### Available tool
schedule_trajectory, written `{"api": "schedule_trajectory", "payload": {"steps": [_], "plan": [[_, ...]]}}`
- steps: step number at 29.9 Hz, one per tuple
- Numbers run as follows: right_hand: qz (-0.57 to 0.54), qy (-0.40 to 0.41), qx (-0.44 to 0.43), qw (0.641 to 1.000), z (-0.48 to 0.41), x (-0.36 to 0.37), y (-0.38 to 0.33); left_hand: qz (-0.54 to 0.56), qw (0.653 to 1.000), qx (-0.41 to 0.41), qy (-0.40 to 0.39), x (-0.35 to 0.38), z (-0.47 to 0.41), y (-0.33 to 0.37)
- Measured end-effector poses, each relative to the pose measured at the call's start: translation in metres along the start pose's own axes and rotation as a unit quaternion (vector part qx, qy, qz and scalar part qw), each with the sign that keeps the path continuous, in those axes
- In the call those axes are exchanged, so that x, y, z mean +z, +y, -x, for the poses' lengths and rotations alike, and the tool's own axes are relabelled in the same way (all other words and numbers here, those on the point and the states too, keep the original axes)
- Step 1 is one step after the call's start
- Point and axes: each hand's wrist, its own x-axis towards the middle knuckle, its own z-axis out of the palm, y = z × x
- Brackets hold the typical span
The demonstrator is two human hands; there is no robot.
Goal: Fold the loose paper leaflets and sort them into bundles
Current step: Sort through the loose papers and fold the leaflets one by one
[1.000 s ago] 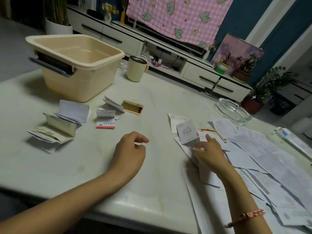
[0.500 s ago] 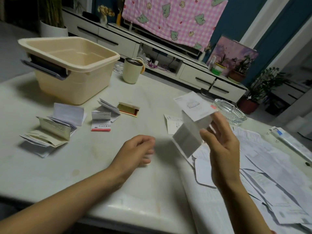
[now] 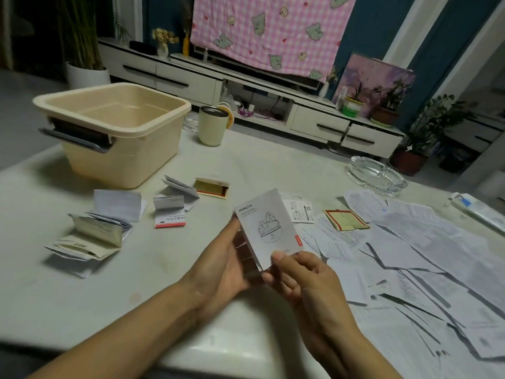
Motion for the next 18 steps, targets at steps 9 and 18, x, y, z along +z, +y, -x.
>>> {"api": "schedule_trajectory", "payload": {"steps": [9,18], "plan": [[0.054,-0.005,-0.056,0.997,0.001,-0.003,0.001,-0.008,1.0,0.016,-0.025,0.001,0.0,0.002],[0.298,0.028,-0.219,0.929,-0.007,-0.011,0.014,-0.034,0.996,0.062,0.051,-0.003,-0.003,-0.004]]}}
